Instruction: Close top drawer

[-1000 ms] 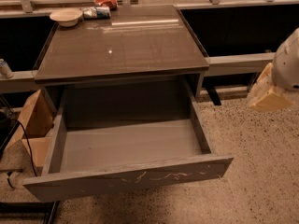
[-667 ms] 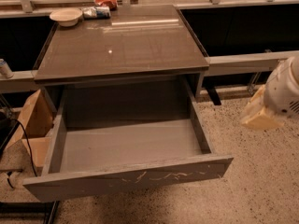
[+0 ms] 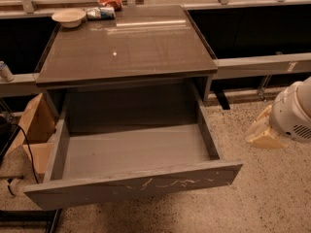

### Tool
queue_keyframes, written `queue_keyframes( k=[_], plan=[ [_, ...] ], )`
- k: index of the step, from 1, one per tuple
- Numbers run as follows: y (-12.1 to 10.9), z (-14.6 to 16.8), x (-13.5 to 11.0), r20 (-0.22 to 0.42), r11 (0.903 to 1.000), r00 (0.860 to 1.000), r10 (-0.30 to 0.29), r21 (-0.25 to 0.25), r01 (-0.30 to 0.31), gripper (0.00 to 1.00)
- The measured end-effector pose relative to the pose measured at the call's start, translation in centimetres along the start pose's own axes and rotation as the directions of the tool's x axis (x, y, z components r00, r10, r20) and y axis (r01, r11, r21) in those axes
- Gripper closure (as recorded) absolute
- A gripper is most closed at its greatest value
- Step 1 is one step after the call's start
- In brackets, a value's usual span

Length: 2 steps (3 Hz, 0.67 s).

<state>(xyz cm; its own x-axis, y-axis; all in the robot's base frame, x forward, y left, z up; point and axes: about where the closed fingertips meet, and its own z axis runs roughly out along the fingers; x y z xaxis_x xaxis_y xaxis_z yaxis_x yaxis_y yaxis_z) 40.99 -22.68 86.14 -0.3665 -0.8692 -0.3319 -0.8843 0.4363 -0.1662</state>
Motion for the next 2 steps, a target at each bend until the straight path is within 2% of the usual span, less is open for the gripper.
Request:
queue_keyframes(
  k=[1, 2],
  plan=[
    [2.0, 0.1, 1.5, 0.014, 0.9995, 1.000, -0.011, 0.031, 0.010, 1.00],
    [6.3, 1.4, 5.4, 0.057, 0.9967, 0.997, 0.048, 0.063, -0.051, 1.00]
  ],
)
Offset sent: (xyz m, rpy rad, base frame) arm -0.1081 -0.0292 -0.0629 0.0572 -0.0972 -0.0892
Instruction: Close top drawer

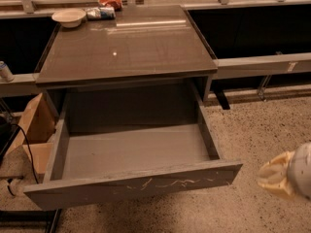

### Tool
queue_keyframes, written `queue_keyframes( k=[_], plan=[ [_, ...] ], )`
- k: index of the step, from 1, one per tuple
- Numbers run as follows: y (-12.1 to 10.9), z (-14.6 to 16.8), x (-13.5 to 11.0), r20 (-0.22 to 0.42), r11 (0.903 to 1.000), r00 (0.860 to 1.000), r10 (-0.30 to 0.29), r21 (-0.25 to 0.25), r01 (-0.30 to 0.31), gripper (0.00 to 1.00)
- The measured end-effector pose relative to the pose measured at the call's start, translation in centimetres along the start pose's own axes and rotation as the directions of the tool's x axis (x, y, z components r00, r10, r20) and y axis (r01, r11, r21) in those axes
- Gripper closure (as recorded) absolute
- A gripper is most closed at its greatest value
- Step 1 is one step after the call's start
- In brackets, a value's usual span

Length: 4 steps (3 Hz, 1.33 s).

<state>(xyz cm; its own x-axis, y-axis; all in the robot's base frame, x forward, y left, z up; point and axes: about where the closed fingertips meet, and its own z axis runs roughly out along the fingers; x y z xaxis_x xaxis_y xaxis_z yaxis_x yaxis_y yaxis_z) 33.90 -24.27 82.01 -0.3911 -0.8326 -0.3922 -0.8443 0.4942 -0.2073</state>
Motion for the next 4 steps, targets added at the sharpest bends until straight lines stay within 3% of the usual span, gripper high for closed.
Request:
queue_keyframes(
  k=[1, 2, 3, 4],
  plan=[
    [2.6, 1.9, 2.6, 0.046, 0.9962, 0.995, 0.085, 0.016, -0.086, 1.00],
    [3.9, 5.3, 5.0, 0.143, 0.9794, 0.969, 0.200, -0.002, -0.202, 1.00],
    [4.6, 8.8, 6.1, 0.277, 0.9442, 0.903, 0.329, -0.116, -0.308, 1.00],
    [4.8, 10.6, 5.7, 0.307, 0.9216, 0.870, 0.386, -0.168, -0.350, 1.00]
  ],
)
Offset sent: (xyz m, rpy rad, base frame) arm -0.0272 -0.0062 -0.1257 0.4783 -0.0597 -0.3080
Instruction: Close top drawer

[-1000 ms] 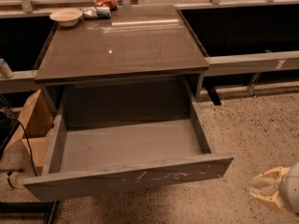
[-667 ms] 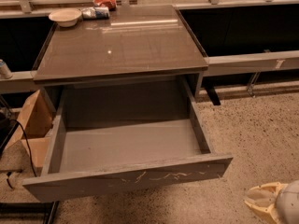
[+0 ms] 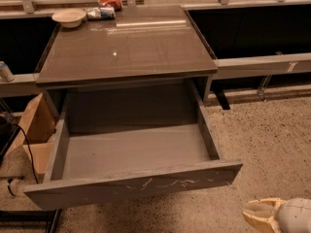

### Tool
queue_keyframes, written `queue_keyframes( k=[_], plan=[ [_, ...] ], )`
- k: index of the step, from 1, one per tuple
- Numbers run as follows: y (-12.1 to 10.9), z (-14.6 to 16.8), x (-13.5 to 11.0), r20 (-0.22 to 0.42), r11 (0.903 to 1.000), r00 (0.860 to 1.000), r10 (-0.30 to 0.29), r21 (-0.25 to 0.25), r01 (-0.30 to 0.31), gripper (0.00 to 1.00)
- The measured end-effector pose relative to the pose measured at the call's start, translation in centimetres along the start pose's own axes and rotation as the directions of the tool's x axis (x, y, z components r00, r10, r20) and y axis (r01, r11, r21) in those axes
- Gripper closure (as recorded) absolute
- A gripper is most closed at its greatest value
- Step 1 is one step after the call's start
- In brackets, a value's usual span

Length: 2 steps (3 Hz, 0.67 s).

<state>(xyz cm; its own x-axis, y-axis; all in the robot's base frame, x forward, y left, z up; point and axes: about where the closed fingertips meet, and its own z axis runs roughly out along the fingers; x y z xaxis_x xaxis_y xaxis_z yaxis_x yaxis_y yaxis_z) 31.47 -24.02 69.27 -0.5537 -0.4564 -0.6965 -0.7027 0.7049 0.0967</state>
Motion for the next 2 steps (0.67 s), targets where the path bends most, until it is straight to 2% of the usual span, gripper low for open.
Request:
queue_keyframes(
  k=[1, 2],
  plan=[
    [0.1, 0.8, 0.2, 0.008, 1.0000, 1.000, 0.000, -0.001, 0.000, 1.00],
    [-0.2, 3.5, -0.4, 0.069, 0.9995, 0.997, -0.031, 0.006, 0.030, 1.00]
  ],
)
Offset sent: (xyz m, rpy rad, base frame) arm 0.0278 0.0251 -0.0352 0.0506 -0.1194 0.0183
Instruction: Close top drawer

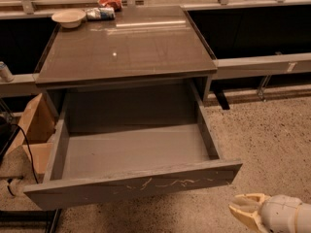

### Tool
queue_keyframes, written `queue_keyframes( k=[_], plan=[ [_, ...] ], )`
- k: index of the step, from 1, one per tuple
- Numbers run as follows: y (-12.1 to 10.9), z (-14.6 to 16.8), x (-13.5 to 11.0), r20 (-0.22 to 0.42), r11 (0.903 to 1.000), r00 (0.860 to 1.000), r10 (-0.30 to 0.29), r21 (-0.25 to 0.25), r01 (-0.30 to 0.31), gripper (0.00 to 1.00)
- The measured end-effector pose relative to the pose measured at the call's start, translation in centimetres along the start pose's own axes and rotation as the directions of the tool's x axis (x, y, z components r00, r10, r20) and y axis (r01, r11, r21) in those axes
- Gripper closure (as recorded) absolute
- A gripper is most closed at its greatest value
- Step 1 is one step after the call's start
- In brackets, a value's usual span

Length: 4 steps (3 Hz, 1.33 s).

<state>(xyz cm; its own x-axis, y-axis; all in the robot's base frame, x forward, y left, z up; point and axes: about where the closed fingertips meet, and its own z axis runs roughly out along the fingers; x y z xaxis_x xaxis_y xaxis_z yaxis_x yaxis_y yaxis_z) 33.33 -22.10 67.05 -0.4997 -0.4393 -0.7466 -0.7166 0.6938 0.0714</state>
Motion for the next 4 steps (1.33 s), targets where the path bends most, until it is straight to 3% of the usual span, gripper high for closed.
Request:
queue_keyframes(
  k=[2, 4],
  plan=[
    [-0.4, 4.0, -1.7, 0.082, 0.9983, 0.995, -0.056, 0.021, 0.055, 1.00],
    [-0.8, 6.6, -3.2, 0.126, 0.9913, 0.990, -0.068, 0.121, 0.052, 1.00]
  ],
)
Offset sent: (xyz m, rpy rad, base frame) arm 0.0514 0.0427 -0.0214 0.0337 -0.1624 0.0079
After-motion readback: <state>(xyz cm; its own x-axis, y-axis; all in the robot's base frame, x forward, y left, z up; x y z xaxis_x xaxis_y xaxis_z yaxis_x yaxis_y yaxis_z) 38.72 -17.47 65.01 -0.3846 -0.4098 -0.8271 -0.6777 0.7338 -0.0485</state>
